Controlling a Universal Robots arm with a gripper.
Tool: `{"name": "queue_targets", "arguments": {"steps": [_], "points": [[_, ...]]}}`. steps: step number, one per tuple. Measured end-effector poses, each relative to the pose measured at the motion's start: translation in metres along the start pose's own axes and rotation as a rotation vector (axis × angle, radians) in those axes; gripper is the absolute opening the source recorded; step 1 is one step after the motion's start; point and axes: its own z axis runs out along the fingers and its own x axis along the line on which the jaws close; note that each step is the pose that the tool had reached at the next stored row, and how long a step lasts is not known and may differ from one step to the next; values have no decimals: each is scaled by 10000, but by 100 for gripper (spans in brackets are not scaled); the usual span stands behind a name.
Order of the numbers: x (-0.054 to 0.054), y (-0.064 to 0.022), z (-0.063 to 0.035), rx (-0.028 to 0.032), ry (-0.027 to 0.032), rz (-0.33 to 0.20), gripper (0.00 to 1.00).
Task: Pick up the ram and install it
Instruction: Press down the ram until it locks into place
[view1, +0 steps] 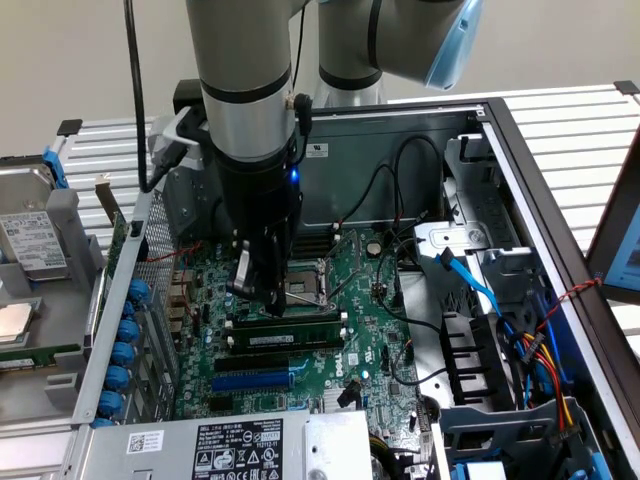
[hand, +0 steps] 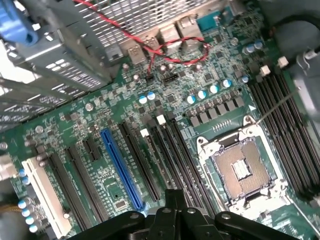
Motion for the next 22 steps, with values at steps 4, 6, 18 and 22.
{"name": "queue_targets", "arguments": {"steps": [4,6,18,22], "points": [[0,0,-4,35,49,428,10],[0,0,-6,65,95,622,10],[-2,-1,-49,226,338,1700,10],[-1,-1,-51,262,397,2117,10]]}}
